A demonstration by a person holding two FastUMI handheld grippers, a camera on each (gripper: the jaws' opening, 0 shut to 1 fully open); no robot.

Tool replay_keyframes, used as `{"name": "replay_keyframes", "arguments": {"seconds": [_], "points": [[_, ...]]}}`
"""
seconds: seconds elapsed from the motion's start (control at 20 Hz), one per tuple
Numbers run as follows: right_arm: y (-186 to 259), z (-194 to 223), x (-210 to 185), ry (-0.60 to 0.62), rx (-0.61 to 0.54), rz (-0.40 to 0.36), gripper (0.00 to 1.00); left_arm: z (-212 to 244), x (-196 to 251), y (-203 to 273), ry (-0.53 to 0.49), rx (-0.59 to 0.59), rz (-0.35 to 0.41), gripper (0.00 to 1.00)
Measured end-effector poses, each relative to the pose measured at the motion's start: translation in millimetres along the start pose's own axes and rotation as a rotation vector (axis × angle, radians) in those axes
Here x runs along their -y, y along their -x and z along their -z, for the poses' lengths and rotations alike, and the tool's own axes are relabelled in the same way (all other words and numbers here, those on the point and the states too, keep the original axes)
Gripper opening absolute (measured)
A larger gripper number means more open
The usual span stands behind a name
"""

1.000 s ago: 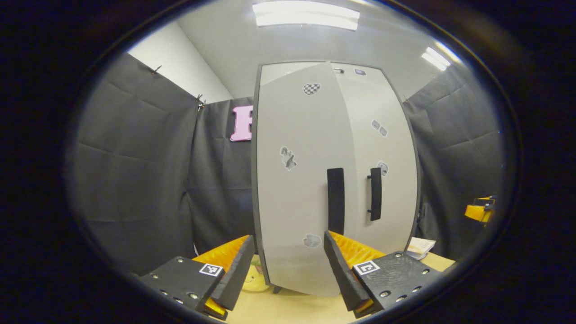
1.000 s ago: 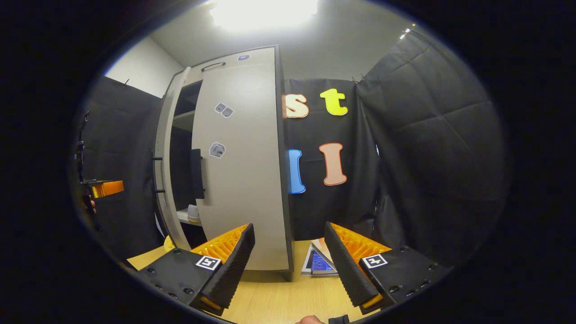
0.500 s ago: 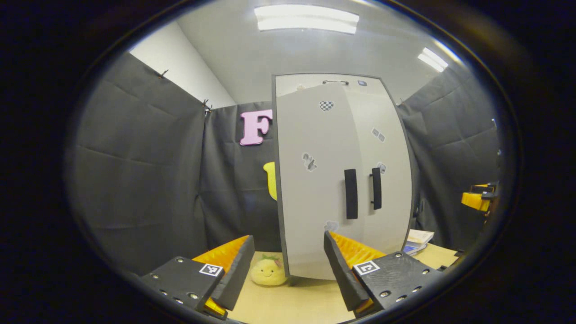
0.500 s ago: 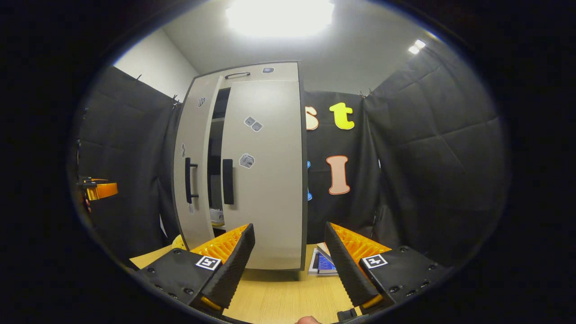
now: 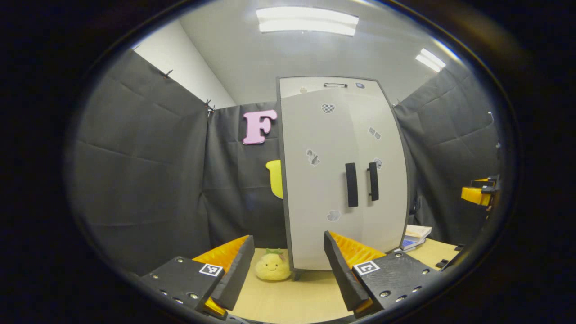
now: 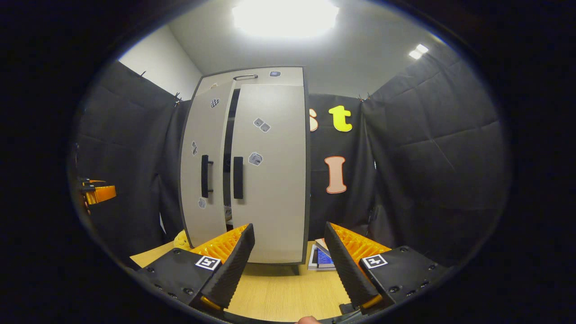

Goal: Grab one shoe with the right hand and put it into the shoe cabinet, grab the other shoe with the left hand and put it into the shoe cabinet; then close the right door with the right hand and the left door with the left hand.

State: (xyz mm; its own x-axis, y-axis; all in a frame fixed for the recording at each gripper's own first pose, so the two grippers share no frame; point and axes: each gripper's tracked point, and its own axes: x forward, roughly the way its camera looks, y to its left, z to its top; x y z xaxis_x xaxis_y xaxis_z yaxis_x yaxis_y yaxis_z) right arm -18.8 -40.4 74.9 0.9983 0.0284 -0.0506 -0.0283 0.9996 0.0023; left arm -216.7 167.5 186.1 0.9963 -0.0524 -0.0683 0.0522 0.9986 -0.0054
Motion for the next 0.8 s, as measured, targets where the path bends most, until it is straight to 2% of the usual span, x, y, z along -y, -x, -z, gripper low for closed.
{"name": "replay_keyframes", "arguments": {"seconds": [0.7,0.75,0.8], "points": [[-7,-7,-11,-0.003,0.019,-0.026,0.98,7,-3,7,0.023,-0.020,-0.026,0.89],[-7,-7,-10,-0.004,0.019,-0.026,0.93,7,-3,7,0.021,-0.022,-0.026,0.89],[-7,-6,-9,-0.005,0.018,-0.027,0.98,7,-2,7,0.019,-0.024,-0.026,0.89]]}}
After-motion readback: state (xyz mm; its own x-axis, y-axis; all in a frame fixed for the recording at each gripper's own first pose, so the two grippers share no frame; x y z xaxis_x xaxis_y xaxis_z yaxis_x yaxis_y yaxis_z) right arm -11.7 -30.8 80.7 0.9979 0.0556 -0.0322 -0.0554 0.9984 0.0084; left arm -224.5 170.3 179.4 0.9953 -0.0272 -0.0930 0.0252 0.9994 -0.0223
